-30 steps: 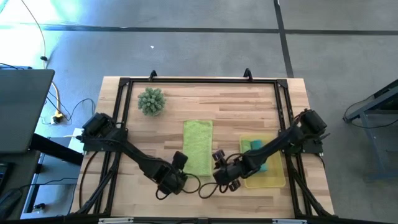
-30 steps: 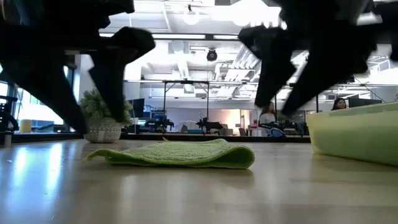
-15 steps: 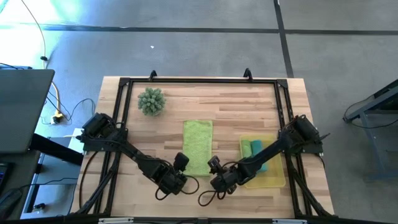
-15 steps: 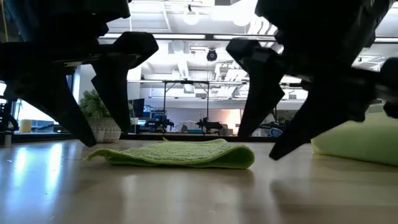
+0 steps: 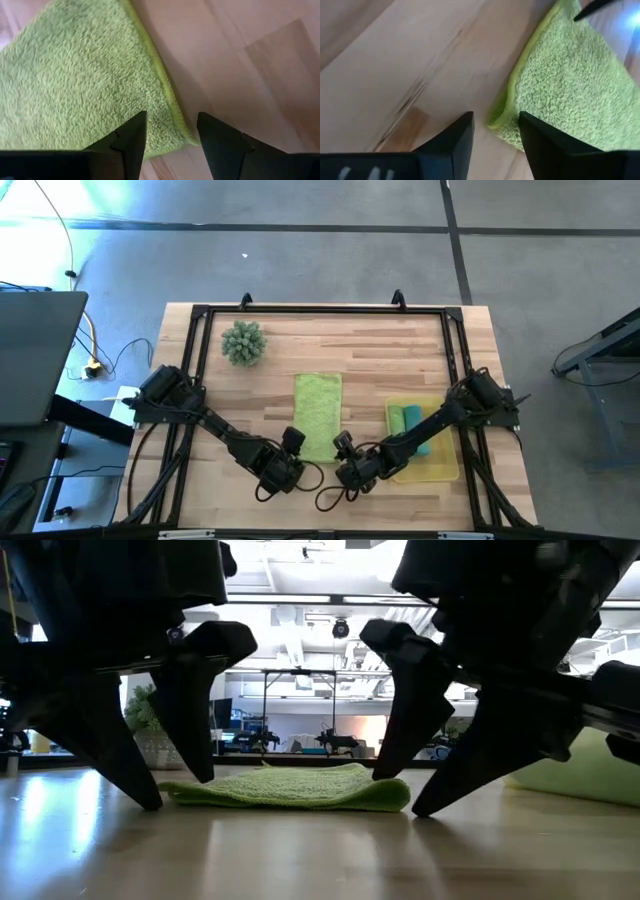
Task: Roll microfiber towels into tight, uniform cylinder then place into a basket
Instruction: Roll the light green cloth
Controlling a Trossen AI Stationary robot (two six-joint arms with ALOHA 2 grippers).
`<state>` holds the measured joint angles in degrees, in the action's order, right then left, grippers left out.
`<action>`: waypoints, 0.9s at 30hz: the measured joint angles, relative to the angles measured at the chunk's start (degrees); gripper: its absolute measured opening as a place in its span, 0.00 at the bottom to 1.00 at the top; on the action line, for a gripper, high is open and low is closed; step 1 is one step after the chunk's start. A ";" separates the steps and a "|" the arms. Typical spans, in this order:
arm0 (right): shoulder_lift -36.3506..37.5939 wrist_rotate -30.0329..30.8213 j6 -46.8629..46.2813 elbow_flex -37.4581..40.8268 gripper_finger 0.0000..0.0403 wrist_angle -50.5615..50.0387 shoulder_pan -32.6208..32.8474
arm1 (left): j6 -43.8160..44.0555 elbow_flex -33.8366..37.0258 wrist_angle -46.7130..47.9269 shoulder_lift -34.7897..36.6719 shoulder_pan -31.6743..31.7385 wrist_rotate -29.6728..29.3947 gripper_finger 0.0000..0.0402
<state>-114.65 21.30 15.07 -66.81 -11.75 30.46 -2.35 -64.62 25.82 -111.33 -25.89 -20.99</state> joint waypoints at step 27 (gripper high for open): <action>3.08 -5.19 -15.62 0.33 0.00 -0.34 -1.84 | 26.09 -1.95 -0.37 3.11 -1.68 2.41 0.01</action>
<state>-111.57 16.11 -0.55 -66.48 -12.09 28.62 23.74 -66.57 25.46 -108.22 -27.57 -18.59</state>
